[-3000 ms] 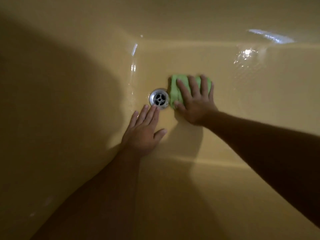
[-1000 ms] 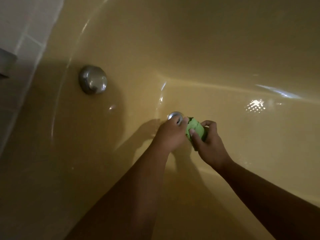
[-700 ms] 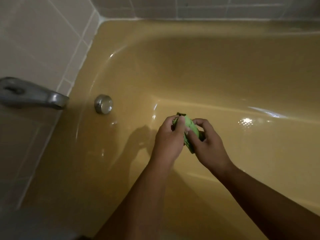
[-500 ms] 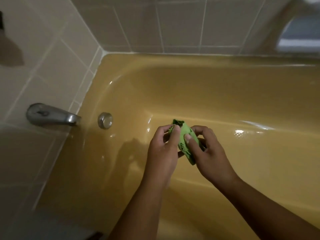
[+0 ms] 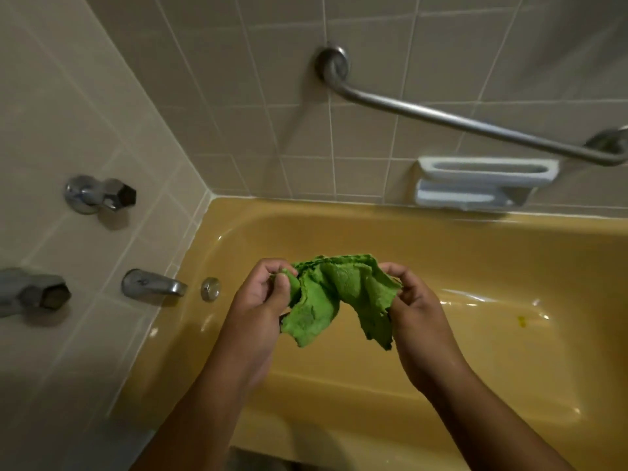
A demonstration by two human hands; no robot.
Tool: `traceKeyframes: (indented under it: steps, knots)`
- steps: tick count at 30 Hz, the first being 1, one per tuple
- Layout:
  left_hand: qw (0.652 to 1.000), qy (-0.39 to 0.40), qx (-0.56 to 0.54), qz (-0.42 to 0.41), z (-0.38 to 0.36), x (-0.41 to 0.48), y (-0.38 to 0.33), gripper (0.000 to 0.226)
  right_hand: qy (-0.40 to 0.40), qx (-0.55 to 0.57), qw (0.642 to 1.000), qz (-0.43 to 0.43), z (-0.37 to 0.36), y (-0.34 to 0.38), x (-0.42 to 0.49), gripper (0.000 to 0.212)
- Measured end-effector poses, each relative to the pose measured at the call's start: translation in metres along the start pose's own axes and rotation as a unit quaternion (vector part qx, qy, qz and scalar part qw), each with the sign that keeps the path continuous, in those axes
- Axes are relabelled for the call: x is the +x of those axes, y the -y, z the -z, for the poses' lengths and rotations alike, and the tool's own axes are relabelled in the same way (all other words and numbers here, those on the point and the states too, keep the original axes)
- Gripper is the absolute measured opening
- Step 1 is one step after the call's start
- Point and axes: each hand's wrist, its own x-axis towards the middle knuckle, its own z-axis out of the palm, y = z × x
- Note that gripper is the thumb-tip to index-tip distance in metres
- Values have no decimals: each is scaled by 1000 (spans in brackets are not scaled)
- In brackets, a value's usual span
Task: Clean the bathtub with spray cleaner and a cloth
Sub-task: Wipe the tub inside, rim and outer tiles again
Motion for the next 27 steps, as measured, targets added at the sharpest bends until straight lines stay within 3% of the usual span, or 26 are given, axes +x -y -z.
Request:
traceKeyframes:
  steps: [4,8,15,20,22,24,27]
  knots:
    - [998,56,1,-35,7,-29,-40,16,10,-10,1000,9,-1,54,-24,39]
    - [995,52,-58,-59,19,-57,-72,15,97,-25,995,24,0,105,-46,60]
    - [982,73,-152,-81,27,-72,-130,18,210,-43,974,68,-7,166,-68,54]
    - [986,79,-74,-123,23,-67,-162,40,169,-28,981,87,-9,188,-66,48]
    - [987,79,-41,-137,16,-67,-171,40,121,-38,989,82,-11,190,-62,43]
    - [987,64,-21,-145,9,-65,-176,34,70,-35,995,66,-8,188,-57,52]
    - [990,22,-15,-137,0,-59,-176,29,45,-4,999,24,-5,185,-56,47]
